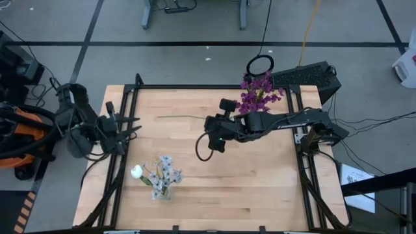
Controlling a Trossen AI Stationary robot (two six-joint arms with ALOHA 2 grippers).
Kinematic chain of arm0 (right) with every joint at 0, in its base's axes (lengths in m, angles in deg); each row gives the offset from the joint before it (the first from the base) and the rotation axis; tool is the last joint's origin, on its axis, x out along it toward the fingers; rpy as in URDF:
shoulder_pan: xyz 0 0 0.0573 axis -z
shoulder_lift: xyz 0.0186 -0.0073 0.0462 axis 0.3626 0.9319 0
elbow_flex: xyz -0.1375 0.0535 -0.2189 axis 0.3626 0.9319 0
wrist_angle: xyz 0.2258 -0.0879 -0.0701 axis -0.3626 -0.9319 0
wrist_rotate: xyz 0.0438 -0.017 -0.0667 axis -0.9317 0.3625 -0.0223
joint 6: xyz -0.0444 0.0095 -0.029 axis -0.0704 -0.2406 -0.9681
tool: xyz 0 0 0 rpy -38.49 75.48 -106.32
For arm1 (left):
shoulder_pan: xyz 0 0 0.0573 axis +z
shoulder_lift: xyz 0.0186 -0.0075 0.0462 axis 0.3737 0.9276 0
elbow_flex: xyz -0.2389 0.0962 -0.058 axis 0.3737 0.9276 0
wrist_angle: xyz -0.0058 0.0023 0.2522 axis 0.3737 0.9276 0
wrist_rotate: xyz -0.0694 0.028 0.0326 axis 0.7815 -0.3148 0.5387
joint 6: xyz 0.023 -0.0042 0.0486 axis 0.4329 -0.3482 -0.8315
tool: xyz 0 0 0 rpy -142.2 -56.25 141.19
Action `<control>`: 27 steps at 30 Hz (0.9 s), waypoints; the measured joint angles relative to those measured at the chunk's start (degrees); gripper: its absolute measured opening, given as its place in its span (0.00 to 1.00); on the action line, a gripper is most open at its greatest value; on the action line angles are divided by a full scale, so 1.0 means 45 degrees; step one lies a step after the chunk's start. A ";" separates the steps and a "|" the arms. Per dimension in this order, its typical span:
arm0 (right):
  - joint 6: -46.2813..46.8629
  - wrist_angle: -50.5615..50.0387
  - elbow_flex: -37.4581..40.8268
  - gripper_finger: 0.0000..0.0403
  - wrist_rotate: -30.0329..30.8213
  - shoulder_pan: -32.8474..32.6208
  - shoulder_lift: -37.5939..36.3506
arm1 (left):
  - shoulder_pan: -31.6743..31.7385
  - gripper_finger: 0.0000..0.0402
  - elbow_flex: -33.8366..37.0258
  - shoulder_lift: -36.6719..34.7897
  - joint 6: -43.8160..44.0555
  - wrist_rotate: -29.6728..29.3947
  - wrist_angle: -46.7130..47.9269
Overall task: Sort flowers into vase by color
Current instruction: Put the white flower into the transparent vase
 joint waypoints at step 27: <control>-0.0909 0.1454 0.0091 0.00 -0.0894 0.0002 0.0188 | 0.6602 0.33 -0.0122 0.2757 -0.7509 0.5322 -0.5236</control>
